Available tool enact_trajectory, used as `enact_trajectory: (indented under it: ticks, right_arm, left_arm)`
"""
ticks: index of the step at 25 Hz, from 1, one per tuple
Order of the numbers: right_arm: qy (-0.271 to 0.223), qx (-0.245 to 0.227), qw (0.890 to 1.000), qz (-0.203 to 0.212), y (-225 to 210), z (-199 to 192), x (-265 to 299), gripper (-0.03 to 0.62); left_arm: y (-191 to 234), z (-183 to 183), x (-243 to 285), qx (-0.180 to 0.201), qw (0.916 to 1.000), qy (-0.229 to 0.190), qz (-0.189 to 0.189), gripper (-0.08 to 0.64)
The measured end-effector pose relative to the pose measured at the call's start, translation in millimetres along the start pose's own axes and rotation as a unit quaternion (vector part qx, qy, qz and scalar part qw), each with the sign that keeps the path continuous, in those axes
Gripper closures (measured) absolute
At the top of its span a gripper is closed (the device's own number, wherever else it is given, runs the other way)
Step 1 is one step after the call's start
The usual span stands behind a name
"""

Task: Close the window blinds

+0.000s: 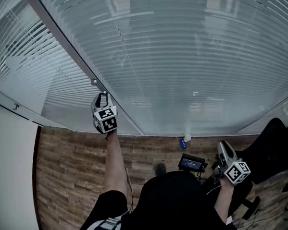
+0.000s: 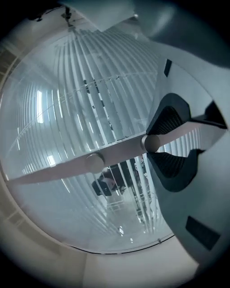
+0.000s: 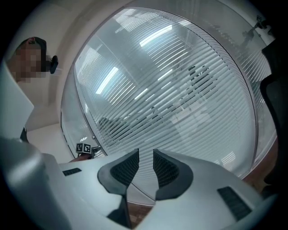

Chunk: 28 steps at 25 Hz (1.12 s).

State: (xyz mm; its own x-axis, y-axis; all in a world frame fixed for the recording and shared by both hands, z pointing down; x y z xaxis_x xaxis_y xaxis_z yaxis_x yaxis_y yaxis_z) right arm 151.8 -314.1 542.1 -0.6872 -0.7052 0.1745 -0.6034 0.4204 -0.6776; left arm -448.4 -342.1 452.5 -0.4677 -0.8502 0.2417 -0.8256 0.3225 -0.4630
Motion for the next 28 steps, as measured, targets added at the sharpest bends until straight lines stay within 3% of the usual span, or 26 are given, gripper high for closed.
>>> enact_trajectory:
  ticks: [3,6,7,9,11,13,15,17,20,24,26,28]
  right_arm:
    - [0.001,-0.001,1.0,0.001,-1,0,-1,0.491]
    - [0.001,-0.001,1.0,0.004,0,-1,0,0.491]
    - [0.001,-0.001,1.0,0.004,0,-1,0,0.491]
    - [0.001,-0.001,1.0,0.002,0,-2,-1,0.491]
    - [-0.001,-0.001,1.0,0.003,1,-2,-1,0.491]
    - [-0.001,0.0,1.0,0.002,0,-2,-2,0.491]
    - [0.0,0.001,1.0,-0.001,-1,-3,-4,0.491]
    - [-0.001,0.001,1.0,-0.002,-2,-3,-5,0.491]
    - [-0.003,0.001,1.0,-0.003,-1,-4,-5,0.491]
    - [-0.003,0.001,1.0,-0.003,-1,-4,-5,0.491]
    - [-0.001,0.0,1.0,-0.003,-1,-4,-5,0.491]
    - [0.001,-0.001,1.0,-0.001,0,-4,-4,0.491]
  left_arm:
    - [-5,1,-1,0.062,0.9979,0.009,0.017,0.425]
    - [-6,1,-1,0.064,0.9978,0.003,0.016,0.423]
    - [-6,0,-1,0.043,0.999,-0.002,0.009,0.423]
    - [-5,-4,-3,-0.044,0.9987,-0.014,-0.02,0.419]
    - [-3,-8,-8,-0.157,0.986,-0.03,-0.047,0.41]
    - [3,-9,-11,-0.234,0.9694,-0.048,-0.057,0.41]
    - [9,-6,-10,-0.271,0.959,-0.059,-0.061,0.41]
    - [10,-4,-7,-0.281,0.9559,-0.056,-0.064,0.411]
    - [9,-3,-7,-0.248,0.9659,-0.048,-0.059,0.423]
    - [2,1,-7,-0.097,0.9947,-0.027,-0.024,0.425]
    - [-1,0,-5,-0.021,0.9996,-0.02,-0.005,0.425]
    - [-4,0,-4,0.035,0.9992,-0.016,0.01,0.425]
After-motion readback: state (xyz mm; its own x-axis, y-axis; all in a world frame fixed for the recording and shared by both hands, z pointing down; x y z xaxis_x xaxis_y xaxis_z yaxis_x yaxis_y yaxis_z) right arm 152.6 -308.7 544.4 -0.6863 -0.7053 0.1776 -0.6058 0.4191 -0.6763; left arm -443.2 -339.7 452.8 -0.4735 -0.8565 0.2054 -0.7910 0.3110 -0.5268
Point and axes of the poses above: the fingertips, and each gripper's own axes: x forward along the fingers, y to its left, z out of its top, the point moved 5 cm from there along -x, backward along the fingers, and after that the axes turned 8 degrees about x, right-handed, at the moved point
